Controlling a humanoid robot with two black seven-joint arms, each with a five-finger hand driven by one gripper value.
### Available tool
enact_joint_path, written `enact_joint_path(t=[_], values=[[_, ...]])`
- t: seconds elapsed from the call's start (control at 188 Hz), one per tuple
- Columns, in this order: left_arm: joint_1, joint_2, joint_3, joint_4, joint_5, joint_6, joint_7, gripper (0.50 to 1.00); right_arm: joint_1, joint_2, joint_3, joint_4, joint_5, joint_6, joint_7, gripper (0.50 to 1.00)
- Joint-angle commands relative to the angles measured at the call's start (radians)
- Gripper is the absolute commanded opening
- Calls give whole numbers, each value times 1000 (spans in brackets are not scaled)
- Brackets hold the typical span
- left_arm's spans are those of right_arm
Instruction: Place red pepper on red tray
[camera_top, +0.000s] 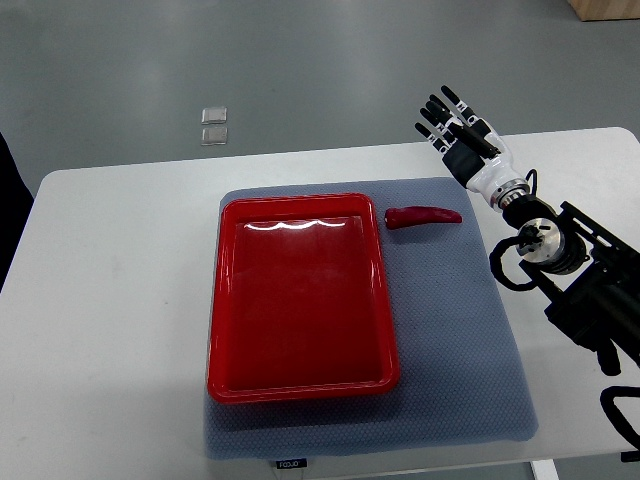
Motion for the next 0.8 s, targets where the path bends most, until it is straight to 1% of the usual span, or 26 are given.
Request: enact_joint_path(t=[0.0,0.218,0.223,0.271,0.297,0.345,0.35,0.398,0.435,0.488,0.536,0.552,0.573,0.616,0.706,0.759,0.765,0.796], values=[[0,0,2,-1,0,-2,0,1000,1,-1,2,-1,0,0,0,913],[0,0,0,-1,-2,-2,0,1000,1,-4,-1,0,-7,17,-2,913],[0,0,-2,-1,-2,-2,0,1000,4,-10,-8,0,-44,34,-3,913],[0,0,0,1,-2,0,0,1000,18,-20,-34,0,-119,55,-5,913],[0,0,-2,1,-2,0,0,1000,30,-24,-49,0,-161,63,-5,913],[0,0,-2,1,-2,0,0,1000,30,-24,-49,0,-161,63,-5,913],[0,0,-2,1,-2,0,0,1000,67,-41,-104,0,-282,78,-5,913],[0,0,-2,1,-2,0,0,1000,98,-67,-176,0,-420,90,-3,913],[0,0,-2,2,-2,0,0,1000,128,-109,-256,3,-581,100,0,913],[0,0,0,1,-2,0,0,1000,171,-156,-348,13,-792,92,5,913],[0,0,0,1,-2,0,0,1000,199,-175,-396,22,-942,87,8,913],[0,0,0,1,-2,0,0,1000,208,-181,-416,28,-1012,81,9,913],[0,0,0,1,-2,0,0,1000,211,-184,-425,29,-1046,77,9,913],[0,0,0,-1,0,0,0,1000,221,-187,-460,37,-1161,44,11,911],[-3,0,0,-1,0,-2,0,1000,224,-184,-508,42,-1343,-71,25,909],[-3,0,0,-1,0,-2,0,1000,224,-184,-508,42,-1344,-71,25,909],[-3,0,0,-1,0,0,0,1000,225,-179,-552,40,-1377,-119,22,909],[-3,0,0,-1,0,-2,0,1000,227,-176,-587,40,-1380,-144,20,907]])
